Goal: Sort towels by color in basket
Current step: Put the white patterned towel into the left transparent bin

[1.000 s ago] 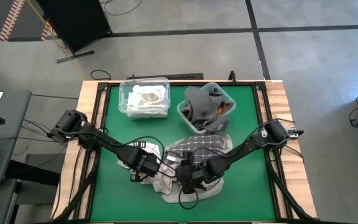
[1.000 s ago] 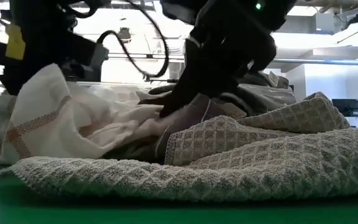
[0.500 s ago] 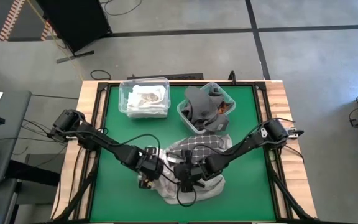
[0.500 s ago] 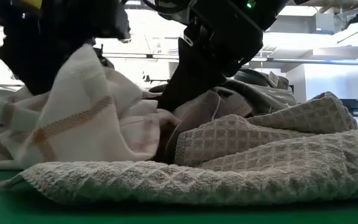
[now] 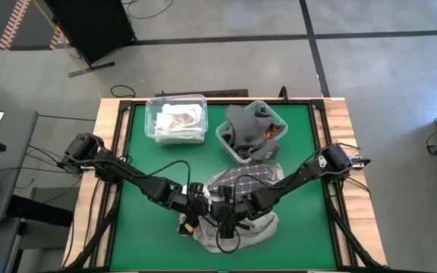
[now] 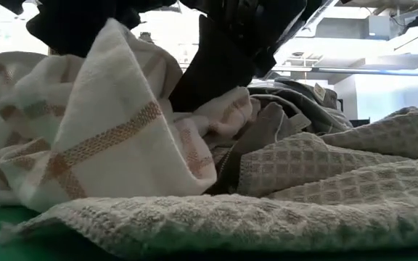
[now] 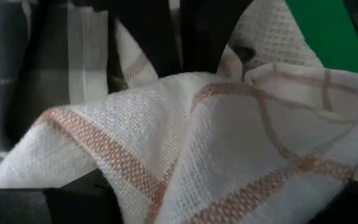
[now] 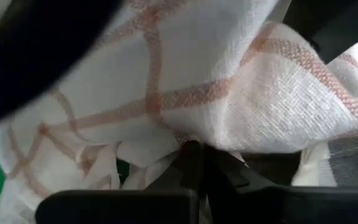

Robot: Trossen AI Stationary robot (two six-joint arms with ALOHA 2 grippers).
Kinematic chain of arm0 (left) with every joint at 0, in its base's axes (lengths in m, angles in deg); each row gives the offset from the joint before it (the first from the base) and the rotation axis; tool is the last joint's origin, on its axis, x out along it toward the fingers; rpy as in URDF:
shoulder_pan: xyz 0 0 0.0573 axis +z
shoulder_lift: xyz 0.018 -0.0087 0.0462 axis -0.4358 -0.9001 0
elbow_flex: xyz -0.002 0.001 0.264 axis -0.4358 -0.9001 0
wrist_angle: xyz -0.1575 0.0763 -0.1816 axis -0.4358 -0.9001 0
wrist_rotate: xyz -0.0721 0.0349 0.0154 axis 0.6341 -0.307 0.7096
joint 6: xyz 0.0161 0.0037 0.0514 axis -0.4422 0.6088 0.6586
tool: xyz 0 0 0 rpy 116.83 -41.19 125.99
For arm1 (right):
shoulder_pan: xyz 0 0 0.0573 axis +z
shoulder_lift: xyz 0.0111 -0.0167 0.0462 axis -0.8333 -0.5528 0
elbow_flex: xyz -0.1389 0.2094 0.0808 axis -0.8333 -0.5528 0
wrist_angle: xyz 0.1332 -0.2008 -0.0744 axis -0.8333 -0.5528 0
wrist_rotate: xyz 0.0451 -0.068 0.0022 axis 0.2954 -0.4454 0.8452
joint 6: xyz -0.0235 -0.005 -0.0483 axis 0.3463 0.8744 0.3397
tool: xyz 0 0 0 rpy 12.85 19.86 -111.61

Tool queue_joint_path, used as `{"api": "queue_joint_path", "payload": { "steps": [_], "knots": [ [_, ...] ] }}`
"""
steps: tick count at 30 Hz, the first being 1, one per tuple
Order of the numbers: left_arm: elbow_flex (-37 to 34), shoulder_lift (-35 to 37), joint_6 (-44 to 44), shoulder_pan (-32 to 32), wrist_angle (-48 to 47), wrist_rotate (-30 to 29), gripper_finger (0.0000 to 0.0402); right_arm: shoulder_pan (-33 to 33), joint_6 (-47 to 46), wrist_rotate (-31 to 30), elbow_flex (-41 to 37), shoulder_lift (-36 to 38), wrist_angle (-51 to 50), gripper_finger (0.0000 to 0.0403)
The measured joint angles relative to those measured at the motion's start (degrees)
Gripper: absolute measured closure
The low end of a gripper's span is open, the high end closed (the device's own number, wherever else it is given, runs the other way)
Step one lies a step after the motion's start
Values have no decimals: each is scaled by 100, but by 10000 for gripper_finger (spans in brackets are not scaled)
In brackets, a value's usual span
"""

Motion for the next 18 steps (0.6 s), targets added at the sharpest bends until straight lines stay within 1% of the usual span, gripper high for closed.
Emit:
{"api": "queue_joint_path", "payload": {
  "steps": [6,10,13,18],
  "knots": [
    [0,-73,153,-72,161,29,136,-34,-164,18,0,0,32,369],
    [4,-389,149,-86,463,320,136,-34,-235,209,-22,-11,80,364],
    [17,-627,173,-114,597,327,136,-72,-307,328,-26,-18,-18,357],
    [17,-643,67,-110,726,252,136,-63,-402,299,-26,-22,-7,352]
  ]
}}
